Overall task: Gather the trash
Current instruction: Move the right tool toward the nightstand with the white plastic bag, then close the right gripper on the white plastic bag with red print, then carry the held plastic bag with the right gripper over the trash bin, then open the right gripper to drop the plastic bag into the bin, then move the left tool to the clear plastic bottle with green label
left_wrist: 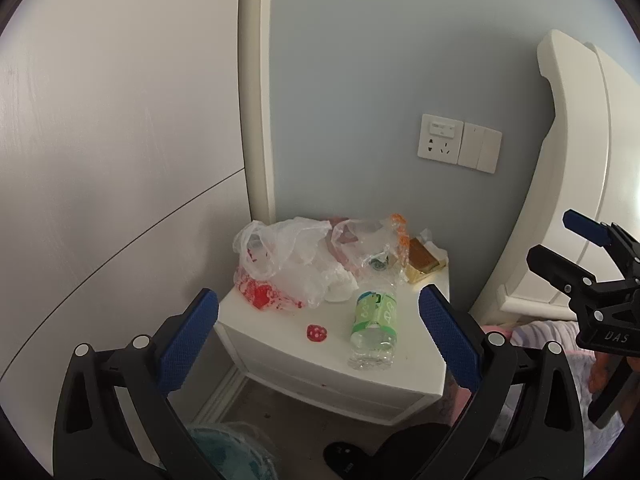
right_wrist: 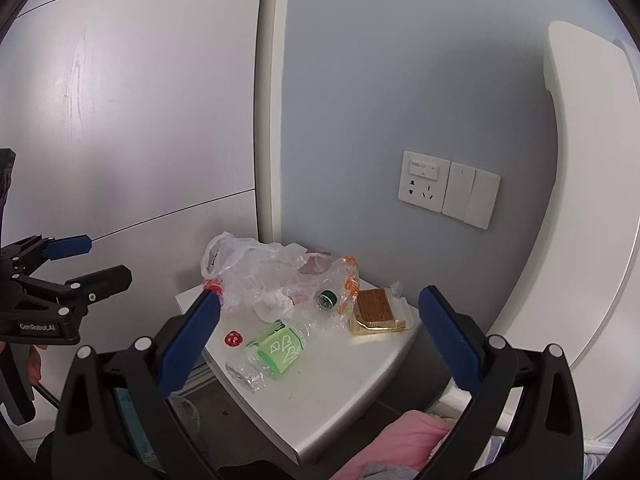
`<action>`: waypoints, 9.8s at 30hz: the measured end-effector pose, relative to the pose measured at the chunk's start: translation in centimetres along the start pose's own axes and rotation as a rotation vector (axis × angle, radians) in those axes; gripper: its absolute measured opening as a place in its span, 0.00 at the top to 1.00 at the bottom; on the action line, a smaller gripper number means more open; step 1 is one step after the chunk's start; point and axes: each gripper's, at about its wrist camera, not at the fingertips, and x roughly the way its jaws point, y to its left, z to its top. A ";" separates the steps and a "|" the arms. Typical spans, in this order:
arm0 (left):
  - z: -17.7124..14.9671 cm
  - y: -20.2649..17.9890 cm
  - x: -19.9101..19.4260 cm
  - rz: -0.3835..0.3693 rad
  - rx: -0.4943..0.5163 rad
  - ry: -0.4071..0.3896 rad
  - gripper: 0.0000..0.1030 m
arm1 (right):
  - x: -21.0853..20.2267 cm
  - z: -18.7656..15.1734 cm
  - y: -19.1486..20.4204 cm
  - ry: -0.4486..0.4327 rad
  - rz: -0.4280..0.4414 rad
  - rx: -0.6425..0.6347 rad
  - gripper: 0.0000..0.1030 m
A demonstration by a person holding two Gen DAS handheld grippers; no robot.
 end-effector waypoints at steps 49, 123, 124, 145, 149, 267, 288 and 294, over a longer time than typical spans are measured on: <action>-1.3 1.2 -3.5 -0.015 0.041 -0.033 0.05 | -2.0 -1.1 -0.6 0.067 0.019 0.050 0.06; 0.2 12.9 29.7 -0.394 -0.107 0.272 0.23 | 36.8 5.4 5.4 0.562 0.725 -0.069 0.50; 0.2 12.8 29.7 -0.389 -0.100 0.275 0.31 | 36.7 5.4 5.5 0.568 0.729 -0.067 0.57; 2.5 11.5 25.1 -0.384 -0.051 0.204 0.95 | 31.1 7.1 5.3 0.479 0.711 -0.104 0.92; 4.0 11.2 22.3 -0.367 -0.036 0.162 0.95 | 28.2 8.8 5.6 0.433 0.716 -0.123 0.92; -27.7 20.5 19.0 0.026 -0.385 0.440 0.06 | 25.3 -13.3 36.4 0.564 0.852 -0.529 0.07; -11.5 13.0 12.3 -0.108 -0.194 0.169 0.06 | 15.7 1.5 16.5 0.251 0.716 -0.150 0.07; -8.2 8.8 13.0 -0.193 -0.102 0.138 0.06 | 15.3 1.6 10.1 0.234 0.581 -0.118 0.07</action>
